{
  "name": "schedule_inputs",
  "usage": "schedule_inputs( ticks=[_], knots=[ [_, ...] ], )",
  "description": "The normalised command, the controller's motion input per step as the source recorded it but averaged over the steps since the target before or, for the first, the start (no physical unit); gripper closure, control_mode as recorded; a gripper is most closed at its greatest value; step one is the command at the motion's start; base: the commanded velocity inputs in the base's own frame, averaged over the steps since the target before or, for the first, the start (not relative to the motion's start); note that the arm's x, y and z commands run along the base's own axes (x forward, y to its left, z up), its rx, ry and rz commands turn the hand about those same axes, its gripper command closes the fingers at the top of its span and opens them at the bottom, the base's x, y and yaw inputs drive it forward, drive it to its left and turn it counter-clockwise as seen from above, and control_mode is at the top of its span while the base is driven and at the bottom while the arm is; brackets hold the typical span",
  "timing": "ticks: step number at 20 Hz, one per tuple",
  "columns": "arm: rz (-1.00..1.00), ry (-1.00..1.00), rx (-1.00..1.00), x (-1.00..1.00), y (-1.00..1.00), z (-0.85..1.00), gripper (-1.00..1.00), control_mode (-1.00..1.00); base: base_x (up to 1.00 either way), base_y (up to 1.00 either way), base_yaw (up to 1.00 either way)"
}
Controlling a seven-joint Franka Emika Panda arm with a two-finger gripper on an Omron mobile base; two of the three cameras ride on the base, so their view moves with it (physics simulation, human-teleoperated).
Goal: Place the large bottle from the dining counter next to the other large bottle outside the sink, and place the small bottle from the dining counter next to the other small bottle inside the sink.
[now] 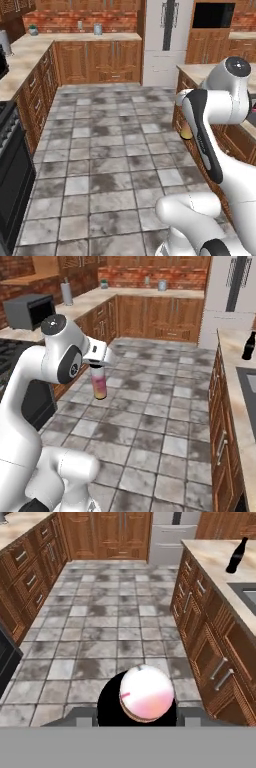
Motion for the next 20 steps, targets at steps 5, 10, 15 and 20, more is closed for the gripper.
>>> schedule_inputs(
  ticks=[5, 10, 15, 20],
  knots=[
    [0.0, 0.0, 0.0, 0.0, 0.0, 0.0, 1.0, 1.0, 1.0, 0.0, -0.03],
    [0.0, 0.0, 0.0, 0.0, 0.0, 0.0, 1.0, 1.0, 0.97, 0.0, -0.07],
    [0.0, 0.0, 0.0, 0.0, 0.0, 0.0, 1.0, 1.0, 0.88, 0.0, -0.09],
    [0.0, 0.0, 0.0, 0.0, 0.0, 0.0, 1.0, 1.0, 0.76, 0.0, -0.11]
  ],
)
